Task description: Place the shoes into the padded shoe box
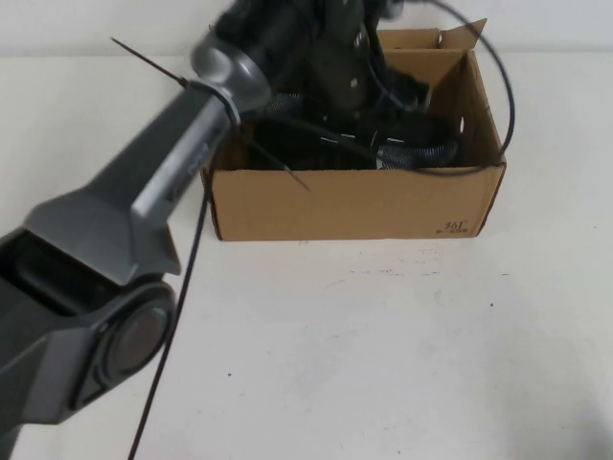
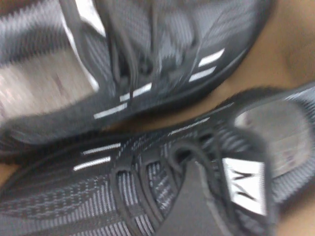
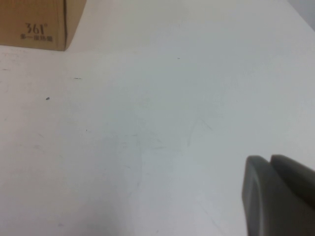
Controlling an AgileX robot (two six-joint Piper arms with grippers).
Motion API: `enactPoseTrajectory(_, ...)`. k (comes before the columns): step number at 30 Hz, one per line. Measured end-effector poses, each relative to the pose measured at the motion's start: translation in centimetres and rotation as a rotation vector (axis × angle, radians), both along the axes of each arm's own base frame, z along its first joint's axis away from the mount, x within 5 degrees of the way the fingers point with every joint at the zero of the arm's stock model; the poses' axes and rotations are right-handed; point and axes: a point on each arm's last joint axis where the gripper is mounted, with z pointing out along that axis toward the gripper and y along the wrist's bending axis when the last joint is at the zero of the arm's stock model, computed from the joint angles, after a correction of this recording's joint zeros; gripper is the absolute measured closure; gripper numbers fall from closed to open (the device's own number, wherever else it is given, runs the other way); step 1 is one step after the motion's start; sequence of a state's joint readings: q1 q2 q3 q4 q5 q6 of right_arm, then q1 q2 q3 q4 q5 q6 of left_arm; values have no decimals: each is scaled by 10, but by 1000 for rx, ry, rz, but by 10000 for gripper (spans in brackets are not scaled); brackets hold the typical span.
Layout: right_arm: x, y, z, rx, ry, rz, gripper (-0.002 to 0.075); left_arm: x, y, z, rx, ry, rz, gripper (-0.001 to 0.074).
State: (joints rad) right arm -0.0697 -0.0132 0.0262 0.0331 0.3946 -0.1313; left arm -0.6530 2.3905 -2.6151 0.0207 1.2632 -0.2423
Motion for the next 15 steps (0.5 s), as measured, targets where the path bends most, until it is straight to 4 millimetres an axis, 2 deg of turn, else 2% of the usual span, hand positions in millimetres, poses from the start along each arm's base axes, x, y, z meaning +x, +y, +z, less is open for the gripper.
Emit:
enactPoseTrajectory(4,0,0,0,0,0,0,733,-10,10,34,-20,-67,7,303)
enactPoseTrajectory(6,0,0,0,0,0,0,733,-16,19,51,-8,-101,18,379)
enactPoseTrajectory(8,0,0,0,0,0,0,733,-25,31,65,29,-129,36,498)
enactPoseTrajectory(11,0,0,0,0,0,0,733,-41,50,77,99,-146,53,659)
enactPoseTrajectory(15,0,0,0,0,0,0,733,-69,75,87,124,-216,40,723)
